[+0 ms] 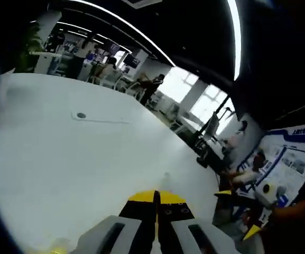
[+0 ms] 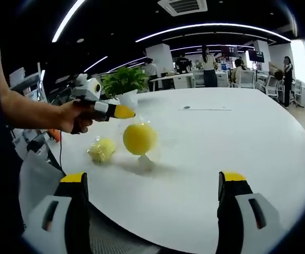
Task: Compare the silicone blocks by pressing each to a similar depth, holding the contact briefly, and releasing to observe deformation and rebound differences across the visible hardness samples.
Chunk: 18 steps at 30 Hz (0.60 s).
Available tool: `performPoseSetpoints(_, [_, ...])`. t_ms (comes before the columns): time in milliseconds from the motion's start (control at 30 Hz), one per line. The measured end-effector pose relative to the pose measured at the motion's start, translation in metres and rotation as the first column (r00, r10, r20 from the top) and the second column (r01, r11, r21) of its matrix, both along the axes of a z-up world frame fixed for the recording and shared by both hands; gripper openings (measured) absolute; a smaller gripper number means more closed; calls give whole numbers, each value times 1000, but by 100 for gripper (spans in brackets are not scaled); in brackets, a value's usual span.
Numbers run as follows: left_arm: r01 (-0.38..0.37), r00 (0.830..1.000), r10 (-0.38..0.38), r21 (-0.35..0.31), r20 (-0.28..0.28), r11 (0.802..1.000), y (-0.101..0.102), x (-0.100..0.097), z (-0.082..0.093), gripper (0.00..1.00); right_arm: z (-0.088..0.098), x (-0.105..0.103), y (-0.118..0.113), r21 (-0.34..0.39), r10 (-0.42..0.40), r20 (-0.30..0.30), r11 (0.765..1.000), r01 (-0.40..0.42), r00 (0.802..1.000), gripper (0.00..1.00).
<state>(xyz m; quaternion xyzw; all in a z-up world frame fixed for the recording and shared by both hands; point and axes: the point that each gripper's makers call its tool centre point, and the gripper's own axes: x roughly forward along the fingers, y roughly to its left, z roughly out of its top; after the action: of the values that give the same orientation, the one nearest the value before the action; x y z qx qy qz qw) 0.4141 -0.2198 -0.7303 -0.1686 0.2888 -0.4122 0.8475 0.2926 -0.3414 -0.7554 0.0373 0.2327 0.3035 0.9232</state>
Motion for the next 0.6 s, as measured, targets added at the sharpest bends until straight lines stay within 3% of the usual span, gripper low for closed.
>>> performPoseSetpoints(233, [75, 994, -79, 65, 70, 995, -7, -1, 13, 0, 6, 7, 5, 0, 22, 13, 1000, -22, 1000, 96])
performPoseSetpoints(300, [90, 994, -94, 58, 59, 994, -10, -5, 20, 0, 8, 8, 5, 0, 25, 15, 1000, -25, 1000, 96])
performPoseSetpoints(600, [112, 981, -115, 30, 154, 993, -13, 2, 69, 0, 21, 15, 6, -9, 37, 45, 999, -36, 998, 96])
